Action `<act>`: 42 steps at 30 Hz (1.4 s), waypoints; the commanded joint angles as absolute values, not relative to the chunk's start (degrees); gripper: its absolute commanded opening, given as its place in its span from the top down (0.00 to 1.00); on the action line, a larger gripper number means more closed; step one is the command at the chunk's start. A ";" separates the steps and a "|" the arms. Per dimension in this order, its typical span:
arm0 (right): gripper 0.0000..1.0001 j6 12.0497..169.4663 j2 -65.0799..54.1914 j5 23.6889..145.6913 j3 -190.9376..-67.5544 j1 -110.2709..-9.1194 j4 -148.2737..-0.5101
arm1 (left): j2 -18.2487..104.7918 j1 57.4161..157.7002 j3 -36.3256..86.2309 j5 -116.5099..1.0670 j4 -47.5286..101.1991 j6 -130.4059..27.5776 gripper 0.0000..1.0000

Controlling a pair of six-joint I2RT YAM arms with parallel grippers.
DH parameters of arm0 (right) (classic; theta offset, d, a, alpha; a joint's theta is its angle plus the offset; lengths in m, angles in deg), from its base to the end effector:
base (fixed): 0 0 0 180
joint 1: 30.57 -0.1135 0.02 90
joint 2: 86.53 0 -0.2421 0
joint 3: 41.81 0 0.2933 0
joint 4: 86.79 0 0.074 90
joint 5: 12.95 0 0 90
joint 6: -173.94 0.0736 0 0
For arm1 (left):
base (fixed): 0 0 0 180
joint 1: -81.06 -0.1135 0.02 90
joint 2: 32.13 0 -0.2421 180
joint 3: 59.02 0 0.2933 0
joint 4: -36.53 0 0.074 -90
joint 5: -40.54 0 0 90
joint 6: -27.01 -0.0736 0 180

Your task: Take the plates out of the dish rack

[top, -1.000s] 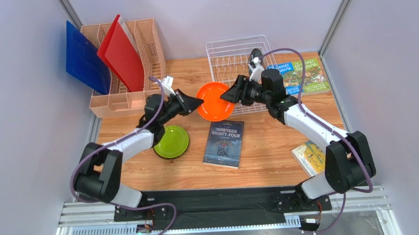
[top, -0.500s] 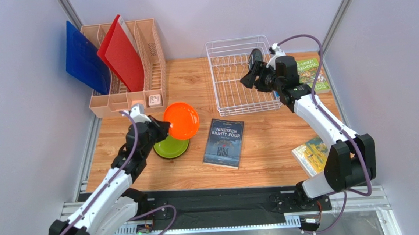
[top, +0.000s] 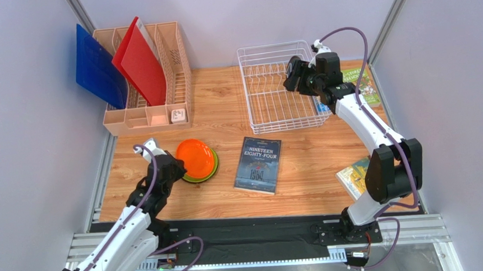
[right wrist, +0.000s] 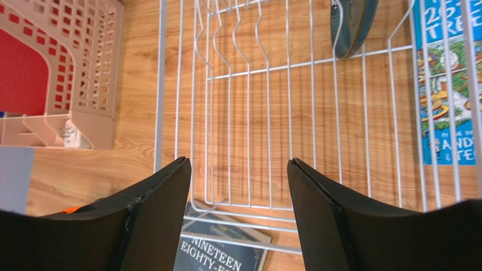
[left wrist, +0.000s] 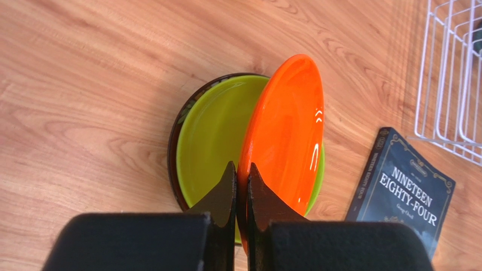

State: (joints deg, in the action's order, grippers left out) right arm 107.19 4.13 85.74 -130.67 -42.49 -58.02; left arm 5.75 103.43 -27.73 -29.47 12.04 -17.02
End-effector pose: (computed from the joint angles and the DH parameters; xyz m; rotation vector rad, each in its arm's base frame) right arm 0.4305 0.1022 0.2717 0.1189 2.1387 0.5240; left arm 0.2342 -0.0692 0.1546 -0.6301 2.0003 -0.3578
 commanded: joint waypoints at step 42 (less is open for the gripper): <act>0.71 87.81 53.65 63.07 -187.03 -39.45 -44.05 | 27.98 103.29 -9.42 -48.85 28.42 -28.28 0.03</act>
State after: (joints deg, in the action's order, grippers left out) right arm 89.35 52.28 63.46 -184.04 -39.39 -43.94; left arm 26.82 103.41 -11.08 -46.11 24.35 -27.79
